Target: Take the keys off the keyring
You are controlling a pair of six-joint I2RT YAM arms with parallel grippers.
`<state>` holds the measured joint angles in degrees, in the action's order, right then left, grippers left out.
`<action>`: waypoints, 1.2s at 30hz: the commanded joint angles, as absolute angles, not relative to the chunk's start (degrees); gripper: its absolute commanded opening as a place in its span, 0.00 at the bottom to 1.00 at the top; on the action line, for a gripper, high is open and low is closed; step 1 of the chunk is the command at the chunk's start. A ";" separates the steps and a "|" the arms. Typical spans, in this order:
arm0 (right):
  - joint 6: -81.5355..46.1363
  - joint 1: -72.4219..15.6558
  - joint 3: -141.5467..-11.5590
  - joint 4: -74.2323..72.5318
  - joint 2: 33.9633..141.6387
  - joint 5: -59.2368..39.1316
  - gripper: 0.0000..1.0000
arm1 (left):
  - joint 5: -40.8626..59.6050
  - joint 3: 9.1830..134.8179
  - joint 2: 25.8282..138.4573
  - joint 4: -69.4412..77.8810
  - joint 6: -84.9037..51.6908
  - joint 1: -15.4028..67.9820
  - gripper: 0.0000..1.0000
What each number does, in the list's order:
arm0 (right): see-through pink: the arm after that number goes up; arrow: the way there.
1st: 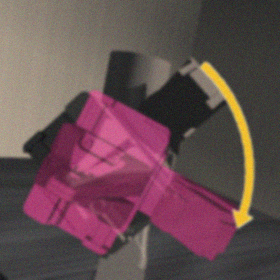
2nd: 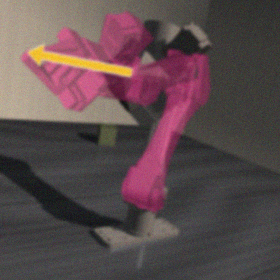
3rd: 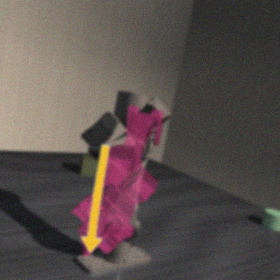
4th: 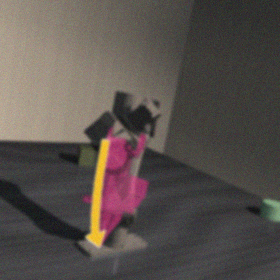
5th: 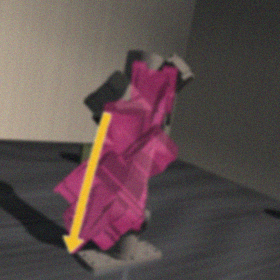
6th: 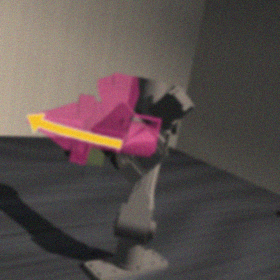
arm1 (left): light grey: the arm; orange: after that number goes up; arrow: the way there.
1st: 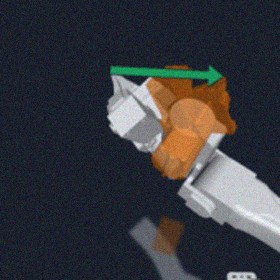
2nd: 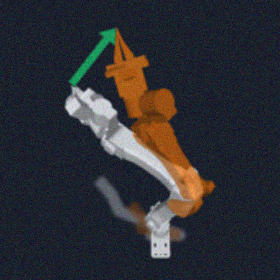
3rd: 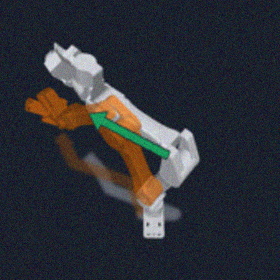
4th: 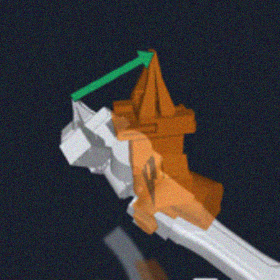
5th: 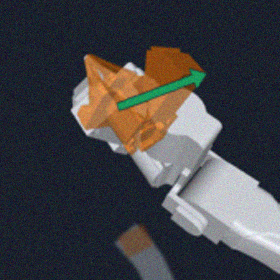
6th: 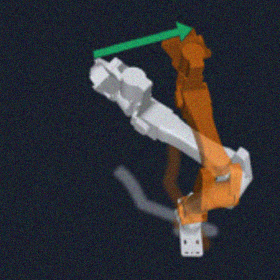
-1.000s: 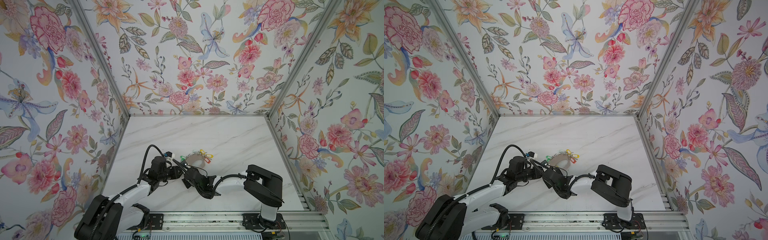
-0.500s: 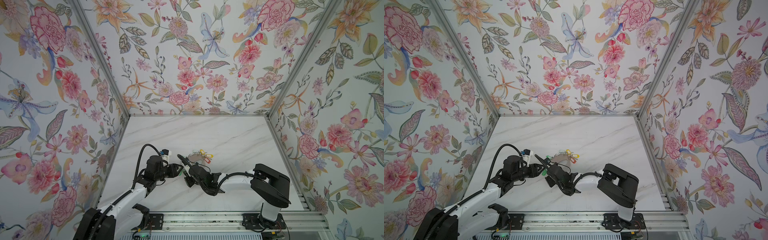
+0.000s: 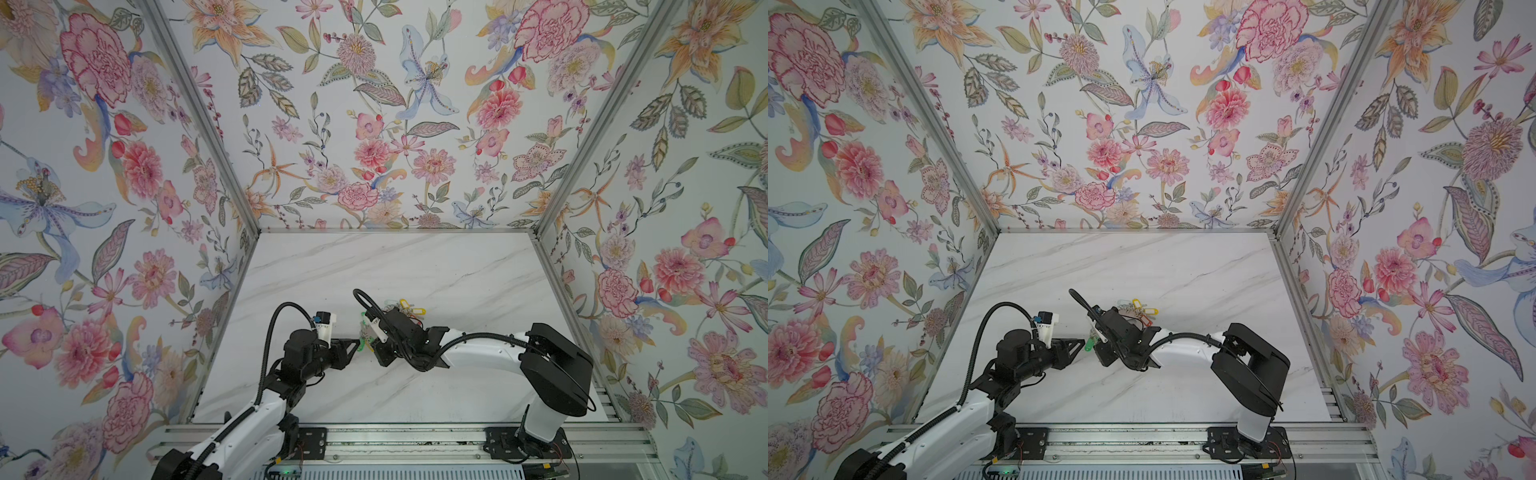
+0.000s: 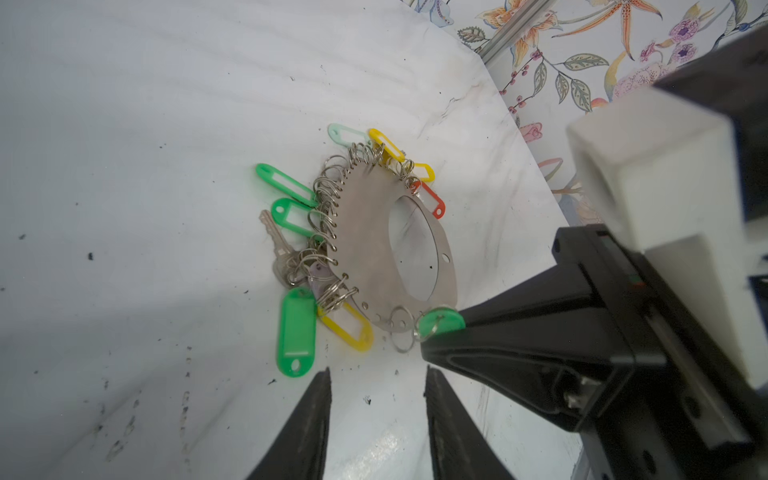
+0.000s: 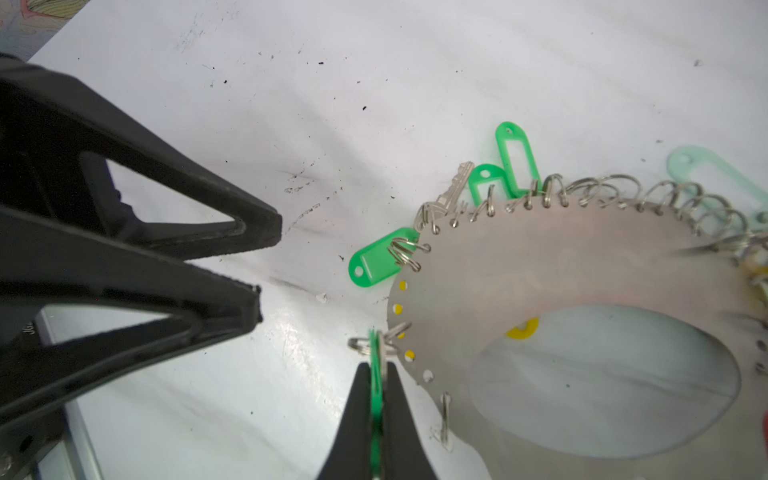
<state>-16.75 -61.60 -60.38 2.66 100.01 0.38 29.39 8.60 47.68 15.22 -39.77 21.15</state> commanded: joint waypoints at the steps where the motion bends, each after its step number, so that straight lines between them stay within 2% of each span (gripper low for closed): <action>1: -15.90 -60.72 -63.29 14.21 97.78 -0.27 0.00 | 30.24 7.57 46.93 19.72 -37.63 20.68 0.38; 12: -15.87 -57.01 -67.48 23.40 96.79 -8.13 0.00 | 33.78 2.86 46.27 28.36 -35.13 20.80 0.29; 24: -13.96 -55.70 -72.53 28.67 99.23 -16.40 0.00 | 35.69 2.46 51.29 33.87 -34.88 23.46 0.29; 30: -13.97 -54.98 -73.52 29.09 99.88 -19.63 0.00 | 33.04 3.40 57.65 38.60 -35.38 29.46 0.38; 36: -14.40 -54.36 -73.43 29.05 99.89 -20.23 0.00 | 27.98 3.42 59.97 44.08 -36.54 31.82 0.44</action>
<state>-14.94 -54.74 -71.81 27.94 99.11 -18.70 32.10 2.57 59.88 38.65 -36.27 31.16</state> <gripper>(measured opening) 0.056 0.434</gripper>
